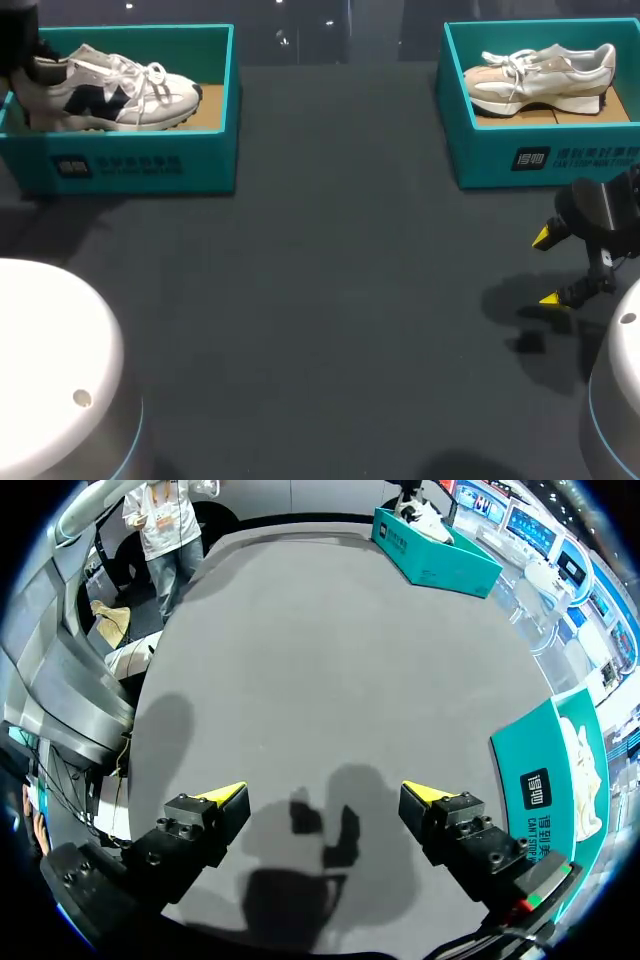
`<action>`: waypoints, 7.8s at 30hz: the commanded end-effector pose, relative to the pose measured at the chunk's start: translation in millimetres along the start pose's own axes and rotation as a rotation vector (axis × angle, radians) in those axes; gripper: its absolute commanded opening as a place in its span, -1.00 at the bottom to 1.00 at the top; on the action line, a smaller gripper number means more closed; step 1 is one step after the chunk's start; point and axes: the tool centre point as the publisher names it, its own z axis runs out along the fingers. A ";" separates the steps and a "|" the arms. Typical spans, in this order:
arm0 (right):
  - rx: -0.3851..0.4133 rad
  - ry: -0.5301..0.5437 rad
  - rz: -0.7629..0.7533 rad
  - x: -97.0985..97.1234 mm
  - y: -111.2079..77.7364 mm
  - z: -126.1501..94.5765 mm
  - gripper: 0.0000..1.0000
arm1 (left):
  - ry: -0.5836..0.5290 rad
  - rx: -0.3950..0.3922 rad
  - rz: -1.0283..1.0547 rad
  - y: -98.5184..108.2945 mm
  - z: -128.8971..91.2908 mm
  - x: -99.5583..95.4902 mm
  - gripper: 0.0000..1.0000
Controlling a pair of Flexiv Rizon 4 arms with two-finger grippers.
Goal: Take the shoe out of the shoebox, open the shoe tongue, remove and reinsert the insole, then place the shoe into the shoebox
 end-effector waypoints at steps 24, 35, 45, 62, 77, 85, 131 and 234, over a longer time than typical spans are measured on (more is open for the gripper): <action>0.003 -0.004 0.000 2.0 -0.1 -0.1 1.00 | 0.024 0.065 0.070 -17.6 43.2 -42.8 -1.00; 0.003 -0.004 0.000 2.0 -0.1 -0.1 1.00 | 0.006 0.071 0.048 -17.6 64.8 -48.2 -1.00; 0.003 -0.004 0.000 2.0 -0.1 -0.1 1.00 | -0.014 0.057 0.038 -20.9 75.3 -53.7 -1.00; 0.003 -0.004 0.000 2.0 -0.1 -0.1 1.00 | -0.056 0.050 -0.003 -21.3 81.2 -51.3 -0.20; 0.003 -0.004 0.000 2.0 -0.1 -0.1 1.00 | -0.174 -0.028 -0.042 -19.6 17.7 -51.1 1.00; 0.003 -0.004 0.000 2.0 -0.1 -0.1 1.00 | -0.241 -0.032 -0.067 -29.1 -43.5 -37.0 1.00; 0.206 -0.010 0.549 -134.8 69.3 -80.5 1.00 | -0.265 0.014 -0.085 -61.5 -109.1 -7.2 1.00; 0.413 -0.471 1.384 -509.3 -131.1 -70.8 1.00 | -0.265 0.014 -0.085 -61.5 -109.1 -7.2 1.00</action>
